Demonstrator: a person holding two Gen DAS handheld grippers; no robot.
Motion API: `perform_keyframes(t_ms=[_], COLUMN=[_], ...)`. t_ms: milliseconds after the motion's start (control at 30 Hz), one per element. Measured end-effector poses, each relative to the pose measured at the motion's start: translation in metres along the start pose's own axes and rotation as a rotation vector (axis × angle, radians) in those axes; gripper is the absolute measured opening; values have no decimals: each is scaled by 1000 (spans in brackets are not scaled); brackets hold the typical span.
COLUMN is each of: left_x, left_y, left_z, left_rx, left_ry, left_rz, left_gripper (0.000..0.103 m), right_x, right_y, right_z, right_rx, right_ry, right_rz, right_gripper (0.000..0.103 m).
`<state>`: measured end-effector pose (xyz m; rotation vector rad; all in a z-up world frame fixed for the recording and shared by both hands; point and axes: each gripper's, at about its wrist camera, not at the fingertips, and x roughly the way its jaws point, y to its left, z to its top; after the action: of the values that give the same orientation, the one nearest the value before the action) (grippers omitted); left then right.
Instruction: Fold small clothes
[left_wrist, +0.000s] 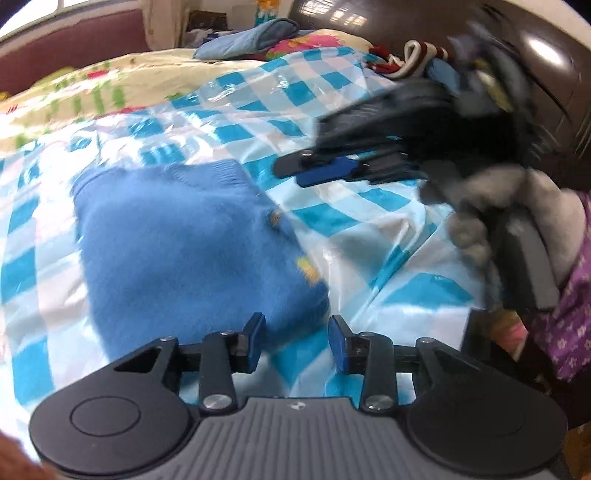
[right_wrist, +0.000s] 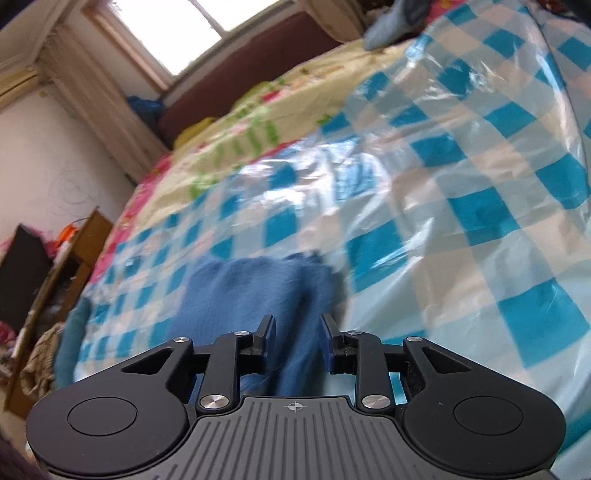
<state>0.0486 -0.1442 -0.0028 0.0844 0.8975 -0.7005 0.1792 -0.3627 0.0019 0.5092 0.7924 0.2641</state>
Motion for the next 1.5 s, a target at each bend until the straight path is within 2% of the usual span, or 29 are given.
perform_keyframes(t_ms=[167,233,300,400,500,600,700,733,767,800,867,967,1033,1067,1100,1133,1167,1267,1367,1500], left_x=[-18,-18,-17,-17,-15,-22,-25,-26,-26,-25,-19,-9,-4,-2,-1,-1,-1,4,11,3], left_y=[23,32,40,54,64,66,70,72,75,79,86,94,96,96,96,97,97,100,98,96], left_z=[-7,-7,-7,-12,-14,-13,-3,0,4,7,14,21,23,24,25,25,24,21,20,21], left_rx=[-49,-73,-90,-124,-161,-155,-152,-154,-155,-159,-178,-195,-188,-182,-179,-179,-180,-188,-169,-177], left_ry=[-39,-47,-58,-59,-55,-83,-116,-126,-135,-142,-148,-148,-148,-151,-153,-158,-163,-160,-147,-151], left_rz=[44,56,70,83,71,60,56,57,62,72,91,113,123,132,136,134,132,136,148,160], left_gripper=[41,41,41,41,41,41,42,42,43,43,43,43,43,43,43,44,44,46,49,49], right_x=[-11,-6,4,4,-2,-12,-22,-20,-18,-12,6,43,63,65,62,55,48,32,42,47], right_y=[30,37,34,21,34,44,52,53,54,54,51,39,32,30,28,28,28,19,4,11], right_z=[-32,-45,-56,-62,-62,-52,-33,-27,-20,-13,-1,7,3,0,-4,-6,-8,-13,-20,-22], right_rx=[-74,-127,-153,-74,-137,-151,-146,-142,-136,-126,-106,-45,-18,-9,1,-1,-6,34,68,18], right_ry=[79,109,150,185,204,176,99,77,56,37,16,46,79,79,65,46,26,-27,5,20], right_rz=[54,-6,-114,-105,-127,-145,-138,-140,-142,-147,-153,-162,-178,-171,-150,-140,-141,-144,-175,-215], right_gripper=[27,26,23,20,23,27,27,30,38,44,45,45,38,24,14,12,6,2,2,2])
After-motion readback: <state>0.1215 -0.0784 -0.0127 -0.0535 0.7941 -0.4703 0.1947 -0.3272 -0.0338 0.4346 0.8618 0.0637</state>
